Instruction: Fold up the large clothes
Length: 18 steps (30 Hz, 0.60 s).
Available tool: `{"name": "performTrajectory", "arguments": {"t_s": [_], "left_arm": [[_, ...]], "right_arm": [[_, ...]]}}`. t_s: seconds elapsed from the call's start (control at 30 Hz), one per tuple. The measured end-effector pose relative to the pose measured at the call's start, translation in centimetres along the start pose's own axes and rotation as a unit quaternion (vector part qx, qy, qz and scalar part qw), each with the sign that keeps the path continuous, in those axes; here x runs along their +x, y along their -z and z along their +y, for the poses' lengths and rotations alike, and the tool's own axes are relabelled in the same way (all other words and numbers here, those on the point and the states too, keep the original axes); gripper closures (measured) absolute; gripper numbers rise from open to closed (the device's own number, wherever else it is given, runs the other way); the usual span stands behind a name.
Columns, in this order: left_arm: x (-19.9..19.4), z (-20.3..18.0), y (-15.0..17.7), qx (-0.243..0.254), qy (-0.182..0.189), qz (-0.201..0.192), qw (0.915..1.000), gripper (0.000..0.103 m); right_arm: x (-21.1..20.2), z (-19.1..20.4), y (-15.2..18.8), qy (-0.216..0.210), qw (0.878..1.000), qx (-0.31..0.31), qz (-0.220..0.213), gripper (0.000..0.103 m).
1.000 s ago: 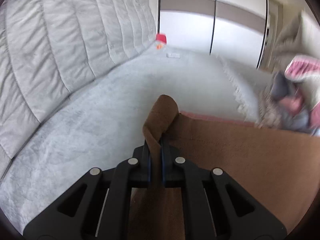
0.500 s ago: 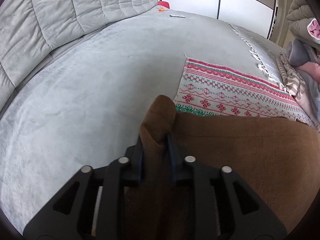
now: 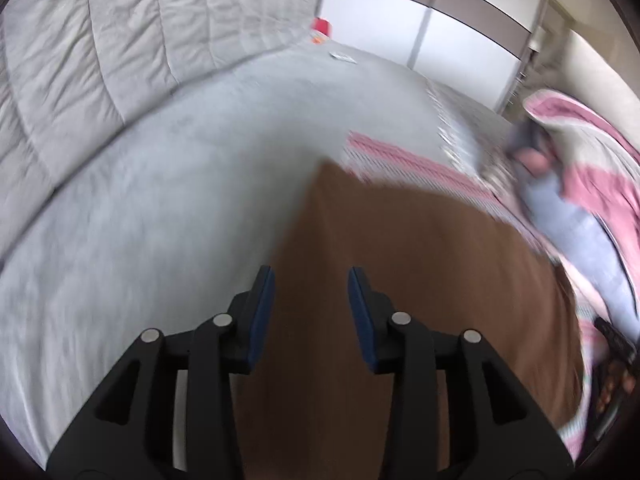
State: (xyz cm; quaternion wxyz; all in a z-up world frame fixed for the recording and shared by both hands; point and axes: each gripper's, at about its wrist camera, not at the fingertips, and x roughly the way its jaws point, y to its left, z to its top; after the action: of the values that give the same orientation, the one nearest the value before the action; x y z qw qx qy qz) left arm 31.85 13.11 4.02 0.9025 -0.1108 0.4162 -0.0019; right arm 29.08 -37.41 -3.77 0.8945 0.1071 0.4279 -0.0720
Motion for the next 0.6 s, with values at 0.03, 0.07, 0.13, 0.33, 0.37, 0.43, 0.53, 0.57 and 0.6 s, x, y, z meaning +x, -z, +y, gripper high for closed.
{"name": "performTrajectory", "arguments": {"t_s": [0.03, 0.07, 0.13, 0.33, 0.37, 0.43, 0.53, 0.57, 0.6], "left_arm": [[-1.0, -0.6, 1.2, 0.007, 0.005, 0.01, 0.9999, 0.062], [-1.7, -0.9, 2.0, 0.008, 0.011, 0.011, 0.9999, 0.062], [-3.5, -1.9, 3.9, 0.014, 0.02, 0.014, 0.9996, 0.062], [-4.2, -7.0, 8.6, 0.039, 0.03, 0.029, 0.9984, 0.061], [-3.6, -7.7, 9.3, 0.044, 0.031, 0.034, 0.998, 0.059], [-1.5, -9.1, 10.8, 0.046, 0.038, 0.05, 0.997, 0.059], [1.3, -9.2, 12.3, 0.041, 0.004, 0.052, 0.9978, 0.059], [1.9, -8.9, 12.5, 0.045, 0.0, 0.048, 0.9978, 0.059], [2.3, -8.5, 12.7, 0.047, 0.0, 0.041, 0.9981, 0.059]], "right_arm": [[-0.9, 0.5, 1.0, -0.015, 1.0, -0.002, 0.011, 0.033], [-2.1, 0.9, 2.2, -0.027, 0.999, 0.0, 0.02, 0.033], [-4.1, 0.7, 4.1, -0.045, 0.998, 0.021, 0.027, 0.033], [-5.4, 3.4, 10.2, -0.065, 0.997, -0.019, 0.036, 0.034], [-4.9, 3.8, 10.7, -0.063, 0.997, -0.026, 0.038, 0.034], [-4.3, 4.1, 11.0, -0.065, 0.997, -0.019, 0.043, 0.034], [-3.7, 4.8, 12.0, -0.051, 0.998, -0.032, 0.035, 0.034], [-3.1, 5.0, 12.2, -0.045, 0.997, -0.044, 0.039, 0.034], [-2.6, 5.3, 12.6, -0.043, 0.997, -0.053, 0.044, 0.034]]}}
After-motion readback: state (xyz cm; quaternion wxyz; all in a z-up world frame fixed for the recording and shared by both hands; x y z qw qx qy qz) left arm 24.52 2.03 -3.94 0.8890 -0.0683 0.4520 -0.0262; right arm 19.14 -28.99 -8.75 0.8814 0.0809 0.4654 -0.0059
